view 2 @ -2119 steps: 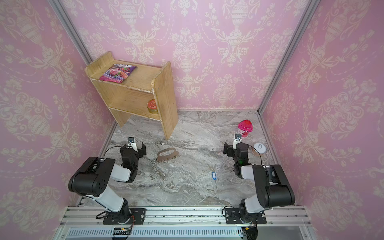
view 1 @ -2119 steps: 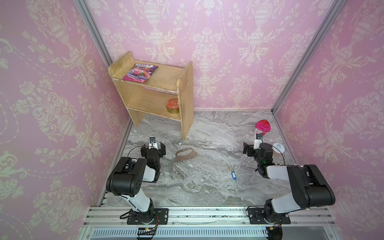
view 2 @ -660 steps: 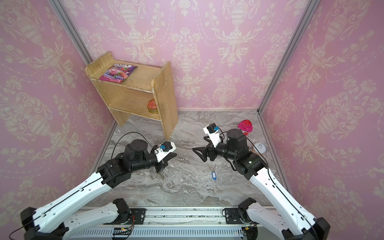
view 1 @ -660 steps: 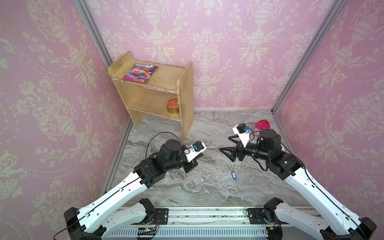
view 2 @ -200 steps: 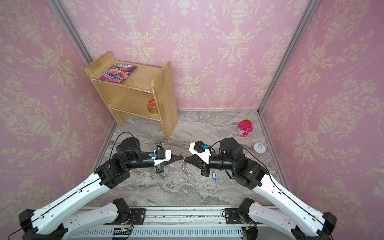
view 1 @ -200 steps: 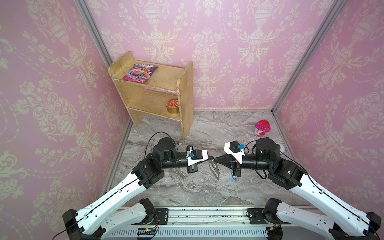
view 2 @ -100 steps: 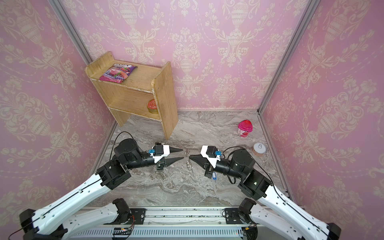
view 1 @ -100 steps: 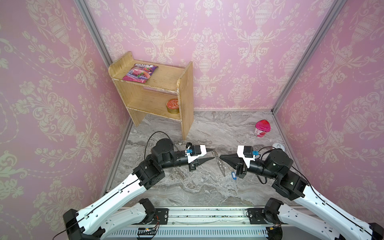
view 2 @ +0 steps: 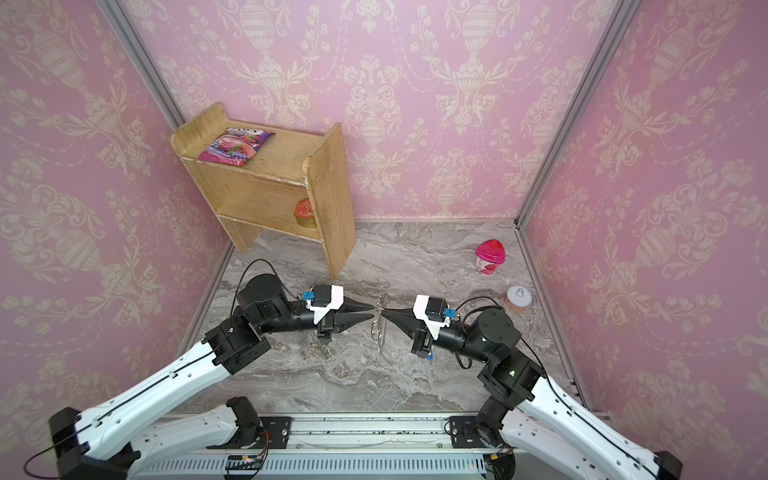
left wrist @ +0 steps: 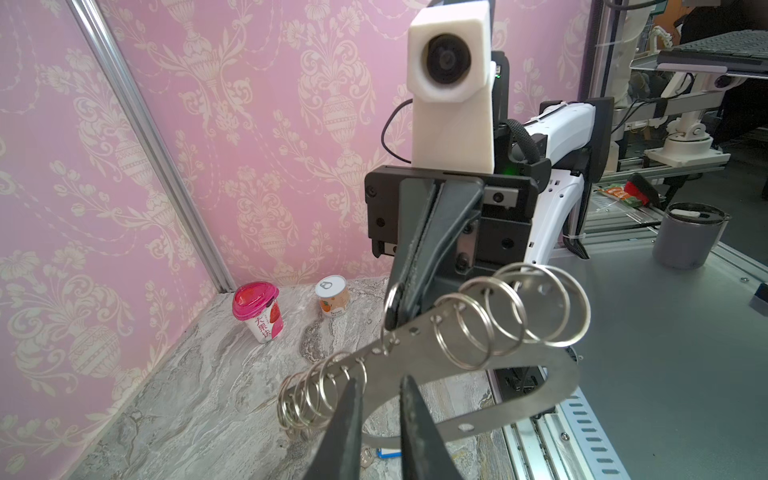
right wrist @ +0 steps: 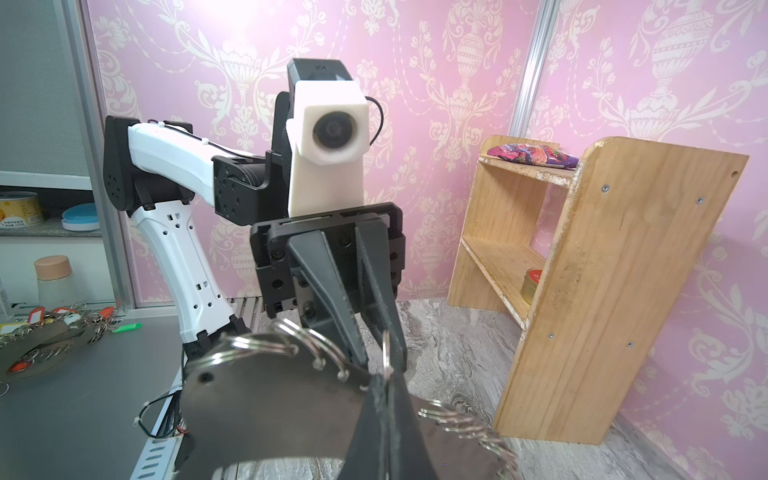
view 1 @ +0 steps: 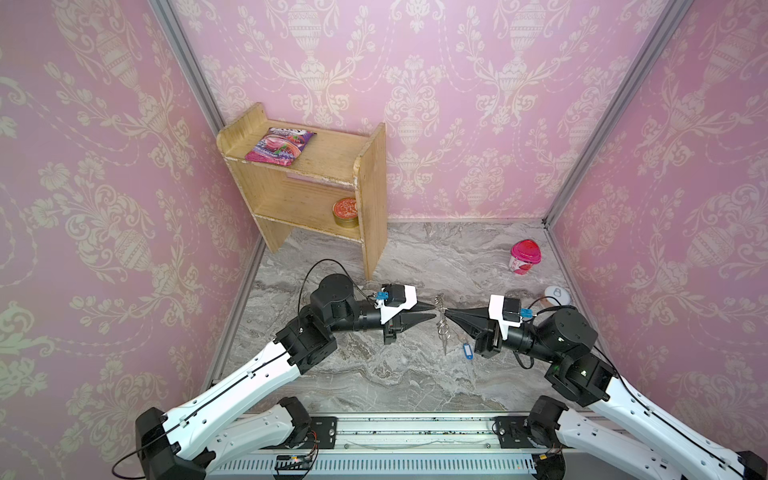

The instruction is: Put the keys on the keyring

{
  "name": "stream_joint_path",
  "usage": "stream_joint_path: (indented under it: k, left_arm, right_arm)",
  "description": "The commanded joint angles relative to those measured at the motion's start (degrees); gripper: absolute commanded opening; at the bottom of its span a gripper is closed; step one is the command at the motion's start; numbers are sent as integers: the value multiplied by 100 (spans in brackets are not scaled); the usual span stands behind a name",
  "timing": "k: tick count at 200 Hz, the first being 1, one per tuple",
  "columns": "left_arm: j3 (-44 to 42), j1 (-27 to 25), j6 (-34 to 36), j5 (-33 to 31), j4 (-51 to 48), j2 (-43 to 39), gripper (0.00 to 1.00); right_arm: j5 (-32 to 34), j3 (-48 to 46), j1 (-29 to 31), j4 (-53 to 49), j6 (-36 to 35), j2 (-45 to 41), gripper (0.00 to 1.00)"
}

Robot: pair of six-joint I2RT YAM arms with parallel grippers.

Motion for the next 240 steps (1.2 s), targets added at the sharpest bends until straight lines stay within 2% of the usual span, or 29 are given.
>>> stream_joint_path:
  k: [1,63,126,145,178,198,224,240]
  left_arm:
    - [126,-1,-231,277,284,-33,20]
    - [73,-2,-359,348,496,-61,19]
    - [68,-2,-306,394,392,-8,4]
    - [73,-2,-303,427,384,2,5]
    - [99,-2,-314,552,369,55,12]
    - [108,-6,-314,611,360,81,13]
    - [99,-1,-279,597,345,95,11]
    - [98,-1,-281,596,352,95,6]
  right_arm:
    - [-14,-18,-9,259,71,3,0]
    - [-114,29,-14,313,94,175,0]
    - [-185,89,-13,348,126,221,0]
    - [-188,90,-16,344,131,210,0]
    - [-166,99,-17,353,138,195,0]
    - [-134,99,-12,357,148,171,0]
    - [-129,99,-13,365,149,156,0]
    - [-172,127,-14,335,151,190,0]
